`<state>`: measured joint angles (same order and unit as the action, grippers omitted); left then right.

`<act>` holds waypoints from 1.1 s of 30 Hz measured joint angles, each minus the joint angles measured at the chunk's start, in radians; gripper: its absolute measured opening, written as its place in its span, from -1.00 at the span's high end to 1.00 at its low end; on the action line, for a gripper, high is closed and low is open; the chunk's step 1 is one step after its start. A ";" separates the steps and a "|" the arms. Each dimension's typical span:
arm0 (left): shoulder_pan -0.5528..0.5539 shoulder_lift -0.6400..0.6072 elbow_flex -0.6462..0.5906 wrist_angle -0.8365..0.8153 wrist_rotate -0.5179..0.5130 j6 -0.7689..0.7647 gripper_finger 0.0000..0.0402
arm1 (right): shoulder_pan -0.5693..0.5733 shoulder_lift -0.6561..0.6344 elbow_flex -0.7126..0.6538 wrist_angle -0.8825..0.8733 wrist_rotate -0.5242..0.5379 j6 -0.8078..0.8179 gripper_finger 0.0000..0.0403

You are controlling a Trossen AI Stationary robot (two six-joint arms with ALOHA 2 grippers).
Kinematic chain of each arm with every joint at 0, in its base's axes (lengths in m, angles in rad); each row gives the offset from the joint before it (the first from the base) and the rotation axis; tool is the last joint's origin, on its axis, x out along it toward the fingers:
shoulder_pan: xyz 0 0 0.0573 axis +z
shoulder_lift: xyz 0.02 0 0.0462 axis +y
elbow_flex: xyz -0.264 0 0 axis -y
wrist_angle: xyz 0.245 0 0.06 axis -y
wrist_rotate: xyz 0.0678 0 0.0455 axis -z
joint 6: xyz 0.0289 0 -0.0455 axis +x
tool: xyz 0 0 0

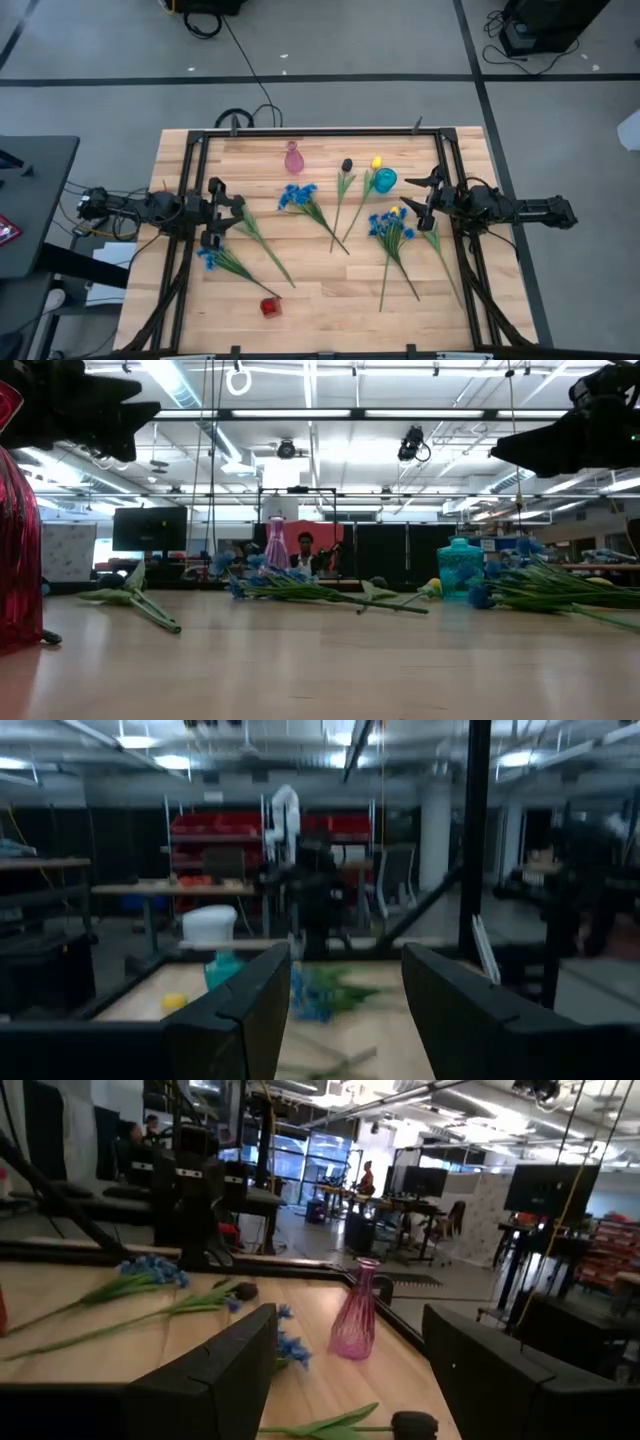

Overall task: Sort flowers into vase by color
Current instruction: Put the black tulip into the purple vase

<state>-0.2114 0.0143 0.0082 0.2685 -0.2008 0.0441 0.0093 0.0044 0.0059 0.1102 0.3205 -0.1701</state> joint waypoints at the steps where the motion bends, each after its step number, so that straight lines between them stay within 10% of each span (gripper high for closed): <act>1: 0.000 0.000 0.000 0.021 0.000 0.000 0.01 | 0.000 0.000 0.000 0.015 0.000 0.038 -0.30; 7: 0.000 0.005 0.000 0.098 -0.001 -0.153 0.01 | 0.000 0.000 0.000 0.127 0.058 0.477 -0.30; 16: 0.000 0.173 0.036 0.108 -0.145 -0.183 0.01 | -0.001 0.000 0.000 0.158 0.294 0.473 -0.30; 26: 0.000 0.374 0.135 0.105 -0.183 -0.195 0.01 | 0.000 0.062 0.000 0.266 -0.048 0.601 -0.30; 33: 0.000 0.595 0.255 0.099 -0.181 -0.325 0.01 | 0.011 0.324 0.100 0.173 -0.053 0.585 -0.25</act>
<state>-0.2115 0.6097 0.2633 0.3676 -0.3815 -0.2812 0.0200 0.3283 0.1063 0.2832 0.2672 0.4146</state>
